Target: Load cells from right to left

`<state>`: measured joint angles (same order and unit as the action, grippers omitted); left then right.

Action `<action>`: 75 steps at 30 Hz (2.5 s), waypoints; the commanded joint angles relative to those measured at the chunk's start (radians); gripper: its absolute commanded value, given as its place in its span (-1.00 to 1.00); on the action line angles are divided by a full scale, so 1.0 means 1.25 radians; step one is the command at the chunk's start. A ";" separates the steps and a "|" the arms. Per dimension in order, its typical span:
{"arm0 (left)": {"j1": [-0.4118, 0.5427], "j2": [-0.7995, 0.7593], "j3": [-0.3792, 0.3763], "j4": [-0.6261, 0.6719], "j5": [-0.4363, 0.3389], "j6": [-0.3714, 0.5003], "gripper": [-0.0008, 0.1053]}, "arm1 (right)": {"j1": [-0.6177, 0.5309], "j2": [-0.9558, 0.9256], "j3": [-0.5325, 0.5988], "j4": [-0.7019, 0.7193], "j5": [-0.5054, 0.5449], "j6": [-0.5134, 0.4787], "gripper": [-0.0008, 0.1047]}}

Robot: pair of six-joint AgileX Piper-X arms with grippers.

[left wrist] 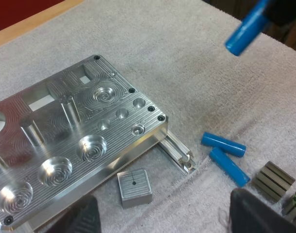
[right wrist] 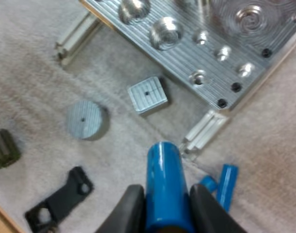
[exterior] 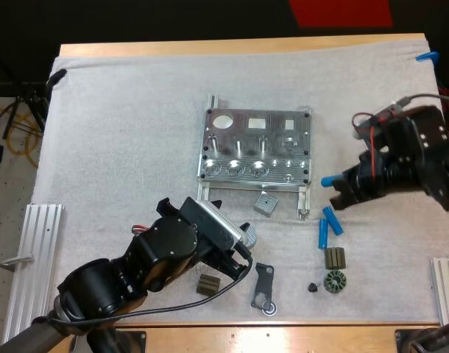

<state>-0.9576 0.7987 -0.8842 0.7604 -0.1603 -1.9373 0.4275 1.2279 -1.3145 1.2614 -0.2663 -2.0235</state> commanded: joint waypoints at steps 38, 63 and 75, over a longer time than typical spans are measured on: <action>-0.004 -0.004 -0.007 0.081 -0.169 -0.014 0.08 | 0.125 0.394 -0.186 -0.026 0.268 -0.103 -0.91; -0.004 -0.004 -0.007 0.081 -0.169 -0.014 0.08 | 0.118 0.480 -0.186 -0.100 0.345 -0.126 -0.91; -0.004 -0.004 -0.007 0.081 -0.169 -0.014 0.08 | 0.080 0.484 -0.186 -0.070 0.280 -0.120 -0.91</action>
<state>-0.9576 0.7987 -0.8842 0.8610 -0.3468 -1.9528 0.5266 1.8420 -1.5384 1.1647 0.1125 -2.1755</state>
